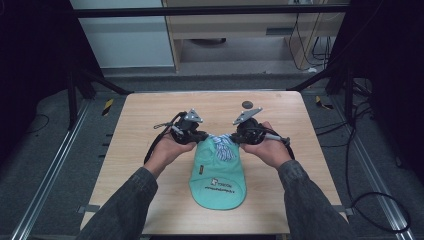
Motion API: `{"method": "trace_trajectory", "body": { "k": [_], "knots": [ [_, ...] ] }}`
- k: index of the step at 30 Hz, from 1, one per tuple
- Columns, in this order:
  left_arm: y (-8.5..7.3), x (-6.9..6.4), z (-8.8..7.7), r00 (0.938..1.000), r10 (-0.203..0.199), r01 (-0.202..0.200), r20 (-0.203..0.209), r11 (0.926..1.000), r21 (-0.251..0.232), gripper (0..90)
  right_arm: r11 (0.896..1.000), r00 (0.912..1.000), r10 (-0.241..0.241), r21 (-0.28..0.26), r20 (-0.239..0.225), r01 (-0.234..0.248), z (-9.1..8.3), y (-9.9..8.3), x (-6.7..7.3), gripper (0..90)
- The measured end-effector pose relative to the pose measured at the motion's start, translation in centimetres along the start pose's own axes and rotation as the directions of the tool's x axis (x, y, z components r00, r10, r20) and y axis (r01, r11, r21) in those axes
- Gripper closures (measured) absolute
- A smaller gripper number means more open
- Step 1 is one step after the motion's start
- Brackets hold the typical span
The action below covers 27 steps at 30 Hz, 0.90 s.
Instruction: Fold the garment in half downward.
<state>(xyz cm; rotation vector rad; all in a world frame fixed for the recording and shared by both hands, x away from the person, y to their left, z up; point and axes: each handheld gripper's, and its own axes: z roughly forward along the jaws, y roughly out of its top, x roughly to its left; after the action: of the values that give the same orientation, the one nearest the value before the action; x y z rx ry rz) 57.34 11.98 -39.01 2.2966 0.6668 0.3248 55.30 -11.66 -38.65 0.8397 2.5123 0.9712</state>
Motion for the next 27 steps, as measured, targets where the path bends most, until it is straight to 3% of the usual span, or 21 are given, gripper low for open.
{"method": "trace_trajectory", "body": {
  "k": [15,27],
  "knots": [
    [0.9,0.3,-0.5,0.9998,0.009,-0.009,-0.020,0.9998,-0.017,84.6,1.000,0.9997,-0.016,-0.011,0.019,0.016,-0.9,1.0,0.1,85.3],
    [1.4,0.3,-0.4,0.9996,0.017,-0.017,-0.023,0.9998,-0.012,84.6,1.000,0.9992,-0.003,-0.013,0.039,0.003,-0.8,0.8,-0.2,85.3]
  ]
}}
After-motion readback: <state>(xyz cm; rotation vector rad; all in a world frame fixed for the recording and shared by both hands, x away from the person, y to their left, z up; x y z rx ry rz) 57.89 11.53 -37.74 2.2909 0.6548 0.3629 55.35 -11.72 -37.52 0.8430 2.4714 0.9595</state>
